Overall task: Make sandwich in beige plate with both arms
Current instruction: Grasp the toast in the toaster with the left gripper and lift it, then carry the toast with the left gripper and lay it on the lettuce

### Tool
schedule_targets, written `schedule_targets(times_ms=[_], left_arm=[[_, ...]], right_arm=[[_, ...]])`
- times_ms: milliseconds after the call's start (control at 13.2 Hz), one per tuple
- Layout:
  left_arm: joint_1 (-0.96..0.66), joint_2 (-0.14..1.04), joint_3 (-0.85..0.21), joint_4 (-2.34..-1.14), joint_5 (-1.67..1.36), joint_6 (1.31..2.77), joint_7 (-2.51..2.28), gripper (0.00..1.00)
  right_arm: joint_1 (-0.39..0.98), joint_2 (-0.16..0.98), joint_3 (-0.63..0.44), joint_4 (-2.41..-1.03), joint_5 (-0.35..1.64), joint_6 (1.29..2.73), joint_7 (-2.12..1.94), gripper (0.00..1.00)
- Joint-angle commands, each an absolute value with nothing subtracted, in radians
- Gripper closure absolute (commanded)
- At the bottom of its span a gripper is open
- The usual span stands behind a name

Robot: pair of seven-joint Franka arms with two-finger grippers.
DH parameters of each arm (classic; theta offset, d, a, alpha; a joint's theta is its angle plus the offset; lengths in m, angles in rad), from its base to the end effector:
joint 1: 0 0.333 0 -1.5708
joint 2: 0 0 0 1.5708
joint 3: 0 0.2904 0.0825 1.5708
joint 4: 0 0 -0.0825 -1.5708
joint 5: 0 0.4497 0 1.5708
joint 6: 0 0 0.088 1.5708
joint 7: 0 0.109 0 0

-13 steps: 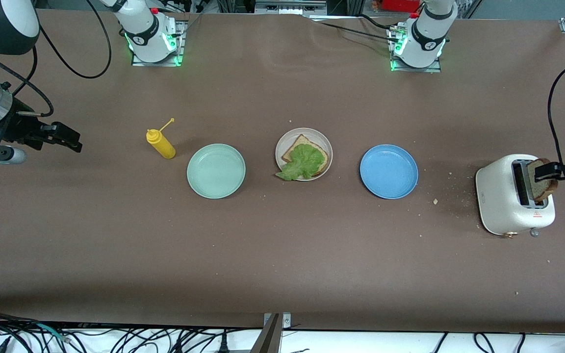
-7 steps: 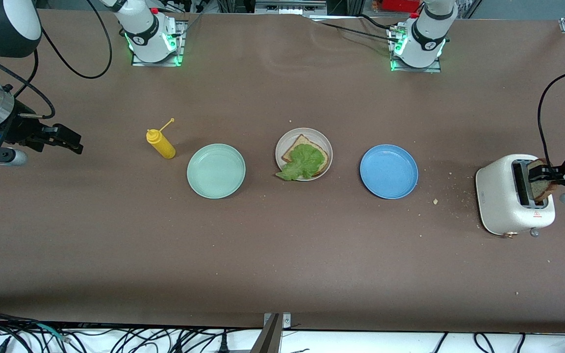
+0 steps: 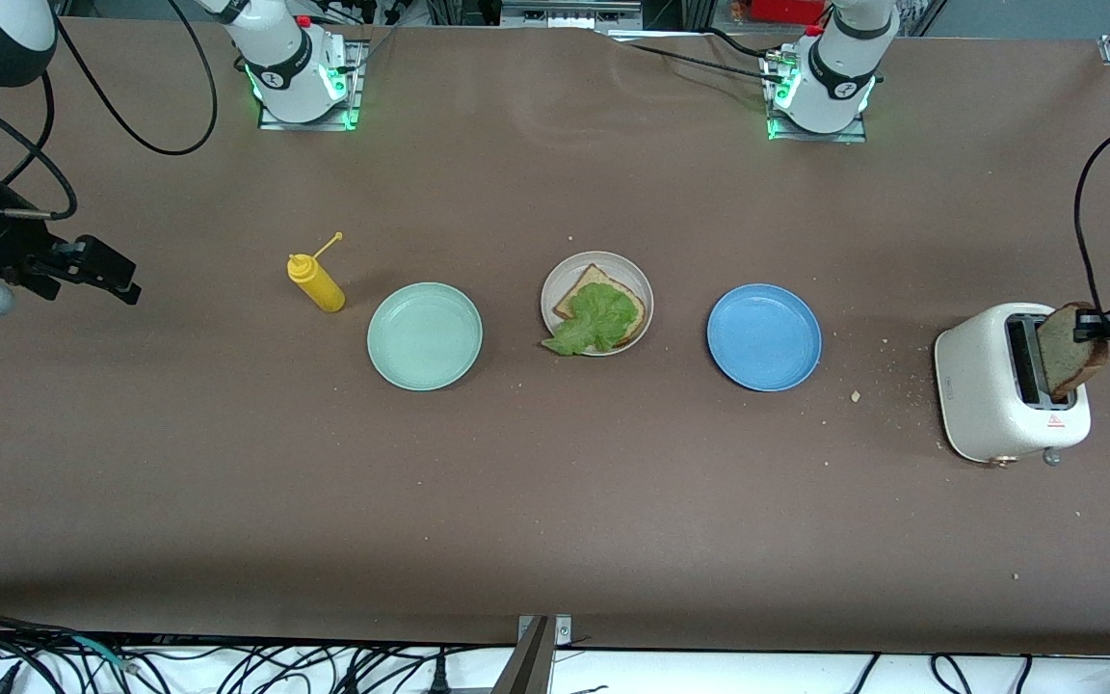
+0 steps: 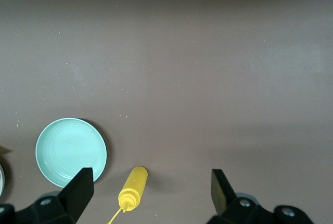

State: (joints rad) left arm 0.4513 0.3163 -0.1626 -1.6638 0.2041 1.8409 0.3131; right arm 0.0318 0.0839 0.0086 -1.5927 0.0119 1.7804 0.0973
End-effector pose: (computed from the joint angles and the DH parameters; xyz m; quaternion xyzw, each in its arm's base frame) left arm 0.6514 0.2180 0.3633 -0.9943 0.0436 0.0847 0.0479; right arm 0.6607 0.0276 0.5507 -0.9982 0.0294 -0.0513 0.0098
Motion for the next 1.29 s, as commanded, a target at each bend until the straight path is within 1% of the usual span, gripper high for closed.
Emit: schedule_targets(times_ms=[0, 152, 303, 379, 455, 607, 834, 1213], left_arm=[[0.453, 0.244, -0.187, -1.638, 0.207, 1.777, 0.345, 1.0], [0.453, 0.233, -0.26, -1.574, 0.203, 1.708, 0.342, 1.0], [0.449, 0.235, -0.372, -1.502, 0.193, 1.608, 0.339, 1.0], [0.449, 0.239, -0.432, -1.497, 0.186, 1.597, 0.328, 1.0], [0.449, 0.244, -0.468, -1.497, 0.137, 1.595, 0.324, 1.0], [0.424, 0.288, -0.476, -1.503, -0.015, 1.595, 0.324, 1.0], [0.341, 0.369, -0.476, -1.514, -0.237, 1.595, 0.322, 1.0], [0.209, 0.552, -0.476, -1.513, -0.61, 1.612, 0.328, 1.0]], right_arm=[[0.037, 0.084, 0.005, -1.586, 0.0, 1.769, 0.087, 0.0], [0.034, 0.086, 0.005, -1.586, -0.002, 1.764, 0.077, 0.0], [0.034, 0.089, 0.005, -1.588, -0.002, 1.756, 0.083, 0.0], [0.035, 0.089, 0.005, -1.586, -0.003, 1.758, 0.087, 0.0], [0.035, 0.089, 0.005, -1.586, -0.002, 1.758, 0.086, 0.0], [0.034, 0.089, 0.005, -1.586, -0.002, 1.758, 0.083, 0.0], [0.032, 0.091, 0.003, -1.586, -0.003, 1.761, 0.083, 0.0], [0.032, 0.091, 0.003, -1.586, -0.003, 1.759, 0.083, 0.0]])
